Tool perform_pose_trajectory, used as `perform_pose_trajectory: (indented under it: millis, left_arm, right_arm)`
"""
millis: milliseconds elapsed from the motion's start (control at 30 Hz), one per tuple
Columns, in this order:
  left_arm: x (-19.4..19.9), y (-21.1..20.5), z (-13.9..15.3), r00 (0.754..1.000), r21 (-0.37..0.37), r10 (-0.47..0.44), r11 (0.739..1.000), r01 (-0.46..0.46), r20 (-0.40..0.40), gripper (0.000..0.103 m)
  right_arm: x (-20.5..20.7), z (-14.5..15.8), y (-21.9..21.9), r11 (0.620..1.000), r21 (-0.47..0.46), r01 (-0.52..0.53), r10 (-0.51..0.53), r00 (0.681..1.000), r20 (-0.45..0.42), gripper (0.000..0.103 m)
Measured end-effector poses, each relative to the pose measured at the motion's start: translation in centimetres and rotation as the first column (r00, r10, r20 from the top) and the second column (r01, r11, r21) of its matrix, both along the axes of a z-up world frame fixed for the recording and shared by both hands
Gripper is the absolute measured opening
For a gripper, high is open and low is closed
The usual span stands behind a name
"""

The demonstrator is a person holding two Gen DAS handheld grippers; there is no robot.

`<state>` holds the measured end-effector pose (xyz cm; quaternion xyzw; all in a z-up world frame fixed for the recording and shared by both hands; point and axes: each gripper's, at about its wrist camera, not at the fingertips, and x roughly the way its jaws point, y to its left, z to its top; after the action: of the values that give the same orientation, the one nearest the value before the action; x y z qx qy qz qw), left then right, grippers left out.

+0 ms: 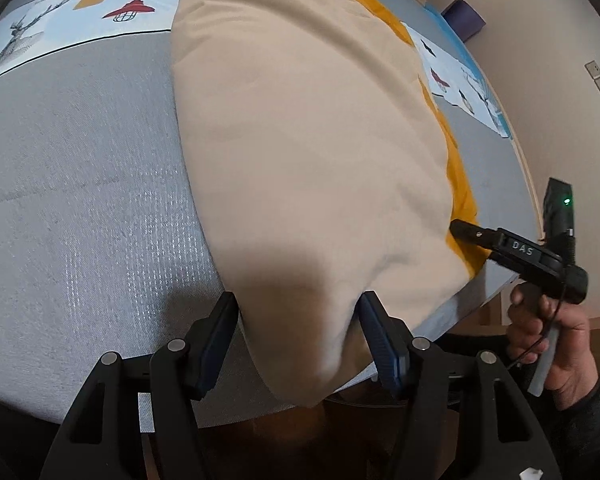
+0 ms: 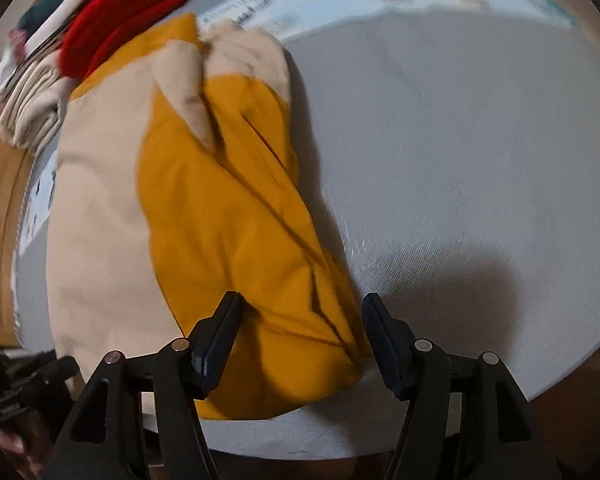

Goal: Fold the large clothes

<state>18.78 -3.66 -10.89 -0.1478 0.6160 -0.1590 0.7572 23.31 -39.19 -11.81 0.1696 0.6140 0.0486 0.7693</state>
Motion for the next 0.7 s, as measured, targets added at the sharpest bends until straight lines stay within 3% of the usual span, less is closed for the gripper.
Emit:
perform_pose_trajectory:
  millis: [100,167,333,533,600,700]
  left_arm:
    - [0.2,0.5,0.0,1.000,-0.024,0.014,1.000,-0.014,-0.006,0.059]
    - [0.4,0.9,-0.1,0.999,-0.050,0.028,0.998,-0.029,-0.016,0.061]
    - [1.8,2.8,-0.8,0.990,-0.152,0.130,0.979,-0.137,-0.052,0.063]
    - [4.1,5.5,-2.8,0.968,-0.260,0.239,0.932,-0.251,-0.075,0.065]
    - [4.1,5.9,-3.1,0.971,-0.288,0.229,0.927,-0.241,-0.074,0.049]
    - [3.5,6.9,-1.3,0.975,-0.285,0.219,0.934,-0.215,-0.018,0.036]
  right_arm:
    - [0.3,-0.3,0.2,1.000,0.000,-0.005,0.005,1.000,0.000,0.061]
    - [0.3,-0.1,0.7,1.000,-0.003,-0.025,0.025,1.000,0.009,0.053]
    - [0.1,0.3,1.6,0.998,0.004,-0.062,0.062,0.997,0.037,0.022]
    - [-0.3,0.8,2.0,0.998,0.049,-0.039,0.037,0.998,0.044,0.014]
    - [-0.3,0.9,1.5,0.998,0.053,-0.029,0.026,0.998,0.052,0.013]
    - [-1.0,1.7,2.4,0.996,0.088,-0.018,0.012,0.998,0.066,0.013]
